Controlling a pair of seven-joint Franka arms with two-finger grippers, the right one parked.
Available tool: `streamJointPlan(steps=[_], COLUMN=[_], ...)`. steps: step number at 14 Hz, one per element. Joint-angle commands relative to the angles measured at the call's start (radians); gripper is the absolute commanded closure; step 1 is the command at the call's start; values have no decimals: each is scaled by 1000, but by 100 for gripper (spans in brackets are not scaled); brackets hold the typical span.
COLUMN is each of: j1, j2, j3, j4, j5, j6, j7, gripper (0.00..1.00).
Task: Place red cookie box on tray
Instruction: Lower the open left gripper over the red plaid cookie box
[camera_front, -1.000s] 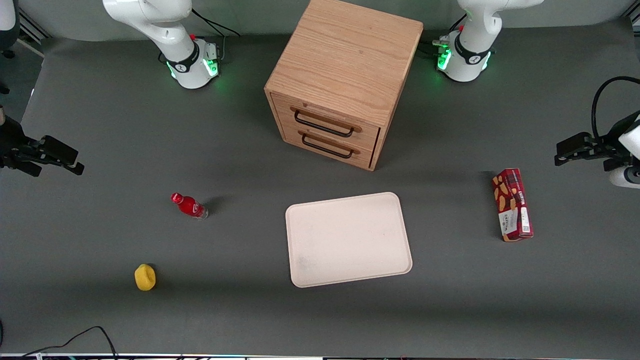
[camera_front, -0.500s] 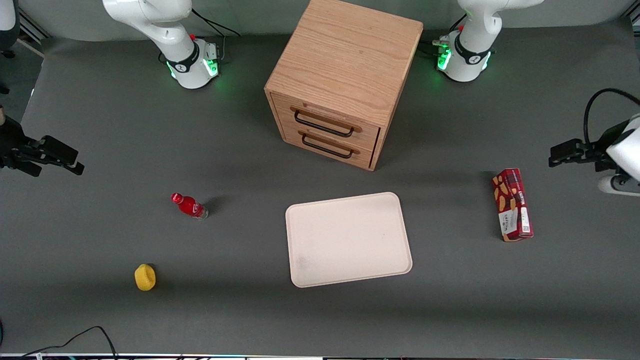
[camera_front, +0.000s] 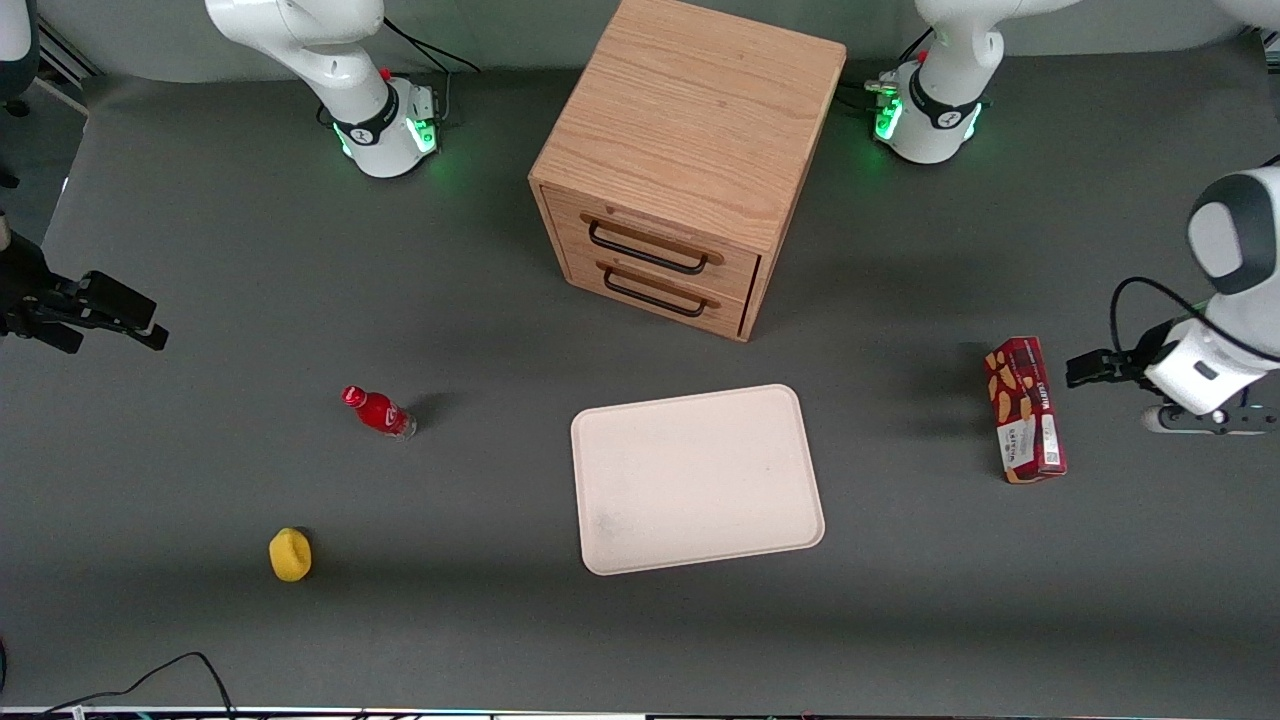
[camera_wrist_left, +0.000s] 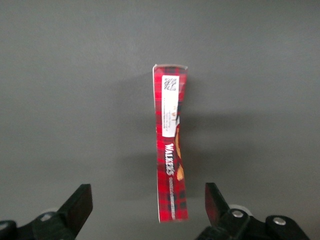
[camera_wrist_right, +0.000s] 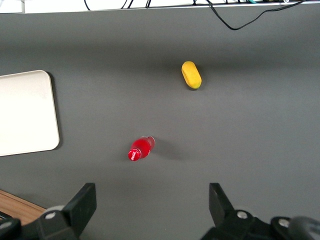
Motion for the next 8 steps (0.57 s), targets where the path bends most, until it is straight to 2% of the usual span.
streamJointPlan(steps=[1,4,5,7,8], j1=[-1,-7,-10,-13,-13], j2=[57,146,162,164,164], j3=[-6,-7,-7,-9,-10], j4=[-36,-74,-82,-100,-100], j5=[0,2,2,2,0], j6=[101,297,338,354,353], j7=[10,12,10,10,10], gripper=[0,0,3,46,72])
